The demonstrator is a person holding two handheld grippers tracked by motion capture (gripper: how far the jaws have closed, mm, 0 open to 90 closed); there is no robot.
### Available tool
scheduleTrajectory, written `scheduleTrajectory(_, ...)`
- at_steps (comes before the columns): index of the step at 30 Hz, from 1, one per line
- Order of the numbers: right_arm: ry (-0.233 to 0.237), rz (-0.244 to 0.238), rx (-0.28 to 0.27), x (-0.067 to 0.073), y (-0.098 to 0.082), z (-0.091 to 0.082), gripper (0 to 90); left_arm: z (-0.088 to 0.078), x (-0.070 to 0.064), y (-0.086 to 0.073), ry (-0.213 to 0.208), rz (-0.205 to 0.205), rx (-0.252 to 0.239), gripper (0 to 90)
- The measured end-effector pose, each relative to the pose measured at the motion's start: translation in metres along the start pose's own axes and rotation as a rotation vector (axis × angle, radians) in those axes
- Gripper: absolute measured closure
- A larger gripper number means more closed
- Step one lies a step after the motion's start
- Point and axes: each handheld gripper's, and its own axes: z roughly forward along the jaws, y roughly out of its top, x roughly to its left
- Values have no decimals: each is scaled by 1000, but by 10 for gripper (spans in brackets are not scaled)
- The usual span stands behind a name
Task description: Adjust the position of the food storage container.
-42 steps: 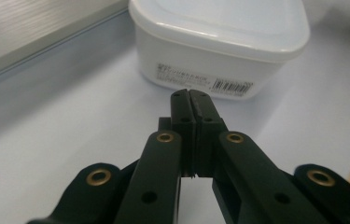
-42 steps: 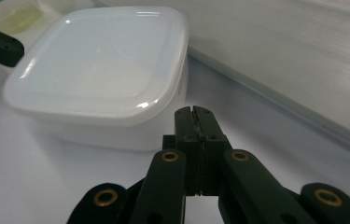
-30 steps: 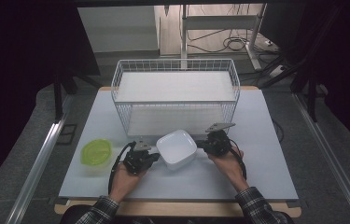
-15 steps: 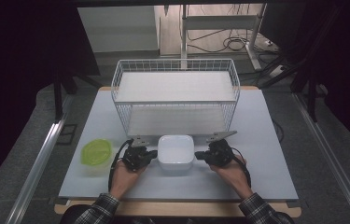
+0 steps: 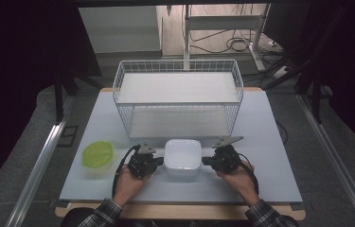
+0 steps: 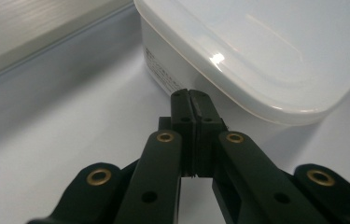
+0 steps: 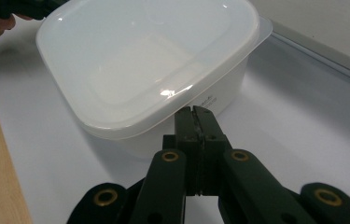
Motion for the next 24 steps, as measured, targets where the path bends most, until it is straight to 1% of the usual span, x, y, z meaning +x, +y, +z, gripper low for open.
scheduleTrajectory(3,3,-1,1,0,-2,-3,896,-1,-4,-1,-7,8,5,897)
scheduleTrajectory(5,13,7,-3,0,-3,-4,895,-2,-5,-2,-19,14,8,897)
scheduleTrajectory(8,11,13,2,0,-3,-5,896,-3,-7,-3,-19,19,11,897)
scheduleTrajectory(12,16,18,16,1,-5,-6,892,-3,-7,-3,-27,15,9,891)
scheduleTrajectory(14,25,8,19,-1,-6,-6,867,-6,-6,-3,-36,11,-4,864)
scheduleTrajectory(15,31,16,19,-1,-7,-7,859,-6,-6,-3,-36,11,-4,850)
scheduleTrajectory(17,22,11,0,-1,-7,-12,841,-17,-5,-5,-17,28,-23,826)
scheduleTrajectory(18,22,11,0,-1,-7,-12,841,-17,-5,-5,-17,28,-23,809)
scheduleTrajectory(19,18,-3,-25,-1,-8,-18,801,-20,-5,-6,-16,31,-27,781)
scheduleTrajectory(21,10,-22,-47,0,-10,-23,758,-32,-6,-10,-9,56,-47,711)
scheduleTrajectory(23,1,-48,-55,3,-13,-26,707,-39,-7,-14,-2,81,-61,602)
scheduleTrajectory(24,-16,-66,-64,5,-15,-29,662,-41,-7,-15,-7,88,-68,522)
